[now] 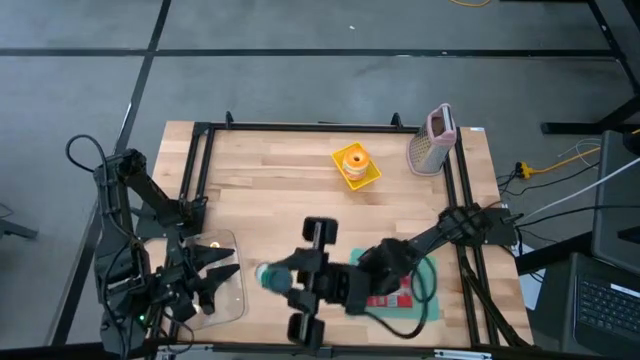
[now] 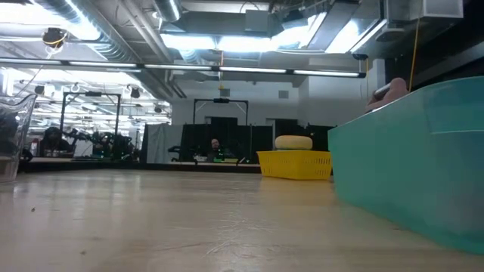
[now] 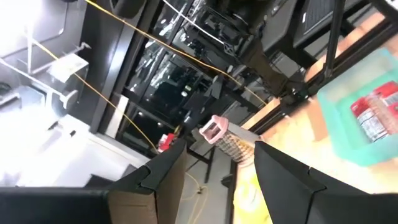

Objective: Pick & Place Food Item
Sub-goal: Put the green food coloring bottle into the transparent bin

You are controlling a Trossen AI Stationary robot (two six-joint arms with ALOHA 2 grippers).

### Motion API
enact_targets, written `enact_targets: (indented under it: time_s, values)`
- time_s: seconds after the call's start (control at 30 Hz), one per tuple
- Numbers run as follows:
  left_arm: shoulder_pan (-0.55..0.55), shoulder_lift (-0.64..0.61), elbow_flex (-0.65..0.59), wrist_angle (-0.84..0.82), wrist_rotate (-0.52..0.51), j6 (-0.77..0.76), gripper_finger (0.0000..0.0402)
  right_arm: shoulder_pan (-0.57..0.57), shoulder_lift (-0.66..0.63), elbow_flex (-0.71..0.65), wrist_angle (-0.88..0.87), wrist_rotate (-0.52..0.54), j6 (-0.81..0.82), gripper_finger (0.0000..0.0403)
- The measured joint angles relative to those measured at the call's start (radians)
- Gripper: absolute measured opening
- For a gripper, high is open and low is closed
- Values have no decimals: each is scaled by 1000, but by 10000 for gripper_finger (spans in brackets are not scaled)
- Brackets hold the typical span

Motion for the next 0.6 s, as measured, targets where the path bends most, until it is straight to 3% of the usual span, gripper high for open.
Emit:
enact_targets:
  time_s: [0.23,0.4,0.47,0.6]
  values:
    - [19,0,0,61,0,133,178,-21,51,-2,122,-172,-30,91]
    - [22,0,0,232,1,322,152,-42,58,-2,132,-258,-29,91]
    - [20,0,0,279,15,360,144,-46,57,-1,116,-153,-43,91]
    - [-25,0,0,291,2,355,146,-40,57,0,-81,300,-106,91]
